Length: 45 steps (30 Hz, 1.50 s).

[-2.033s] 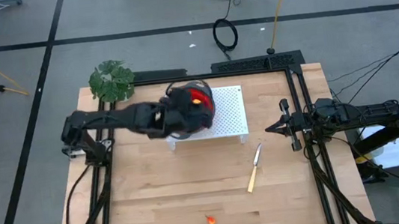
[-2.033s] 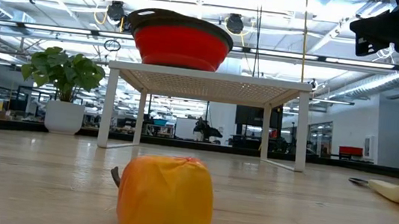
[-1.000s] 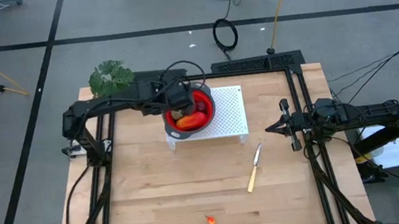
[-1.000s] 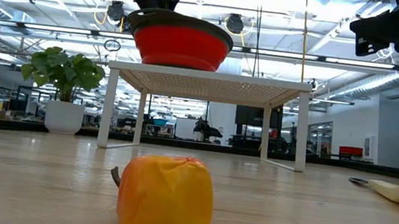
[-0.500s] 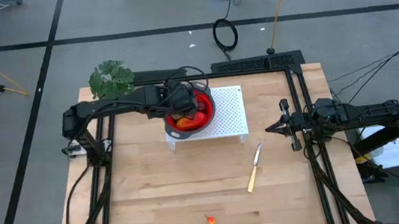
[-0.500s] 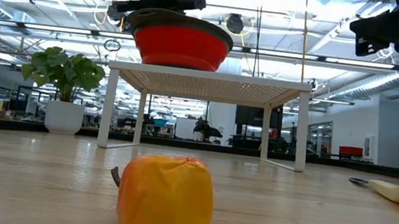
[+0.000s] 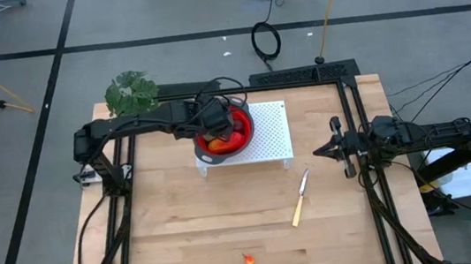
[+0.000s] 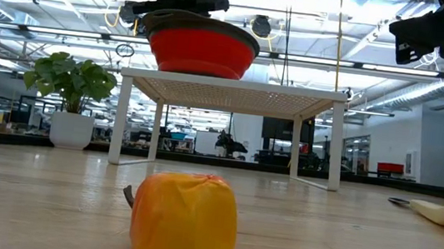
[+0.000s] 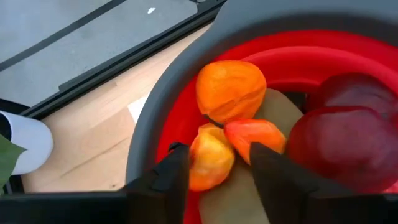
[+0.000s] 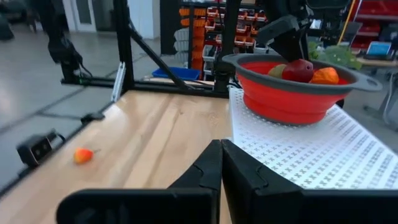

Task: Pick & Place Fruit
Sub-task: Put the orange peach into the orange strainer bowl on the shelf

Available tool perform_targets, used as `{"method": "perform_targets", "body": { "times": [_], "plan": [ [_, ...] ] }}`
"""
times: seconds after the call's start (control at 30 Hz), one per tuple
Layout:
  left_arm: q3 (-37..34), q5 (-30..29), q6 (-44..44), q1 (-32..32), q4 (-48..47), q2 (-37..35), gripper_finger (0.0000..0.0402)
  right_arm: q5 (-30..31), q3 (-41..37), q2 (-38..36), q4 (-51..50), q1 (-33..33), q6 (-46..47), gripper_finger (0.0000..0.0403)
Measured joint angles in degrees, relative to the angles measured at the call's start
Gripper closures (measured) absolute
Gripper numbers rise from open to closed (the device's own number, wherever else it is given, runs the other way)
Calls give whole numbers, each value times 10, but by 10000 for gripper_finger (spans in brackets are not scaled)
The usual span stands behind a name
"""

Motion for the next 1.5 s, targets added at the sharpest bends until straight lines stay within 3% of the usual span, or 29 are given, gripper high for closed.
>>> {"method": "perform_targets", "body": {
  "times": [0.23,0.43,0.73,1.03,1.33,1.5],
  "plan": [
    [4,3,57,9,-2,0,157,0,0,0,12,0,65,383],
    [49,4,127,5,3,0,136,0,0,0,26,0,93,380],
    [107,34,139,-56,16,0,153,0,0,0,23,0,106,379],
    [110,72,-9,-172,72,0,175,0,0,0,23,0,106,378],
    [110,32,-178,-283,97,0,213,-17,0,0,23,0,106,379],
    [110,-5,-161,-333,96,0,241,-79,0,0,23,0,107,380]
  ]
}}
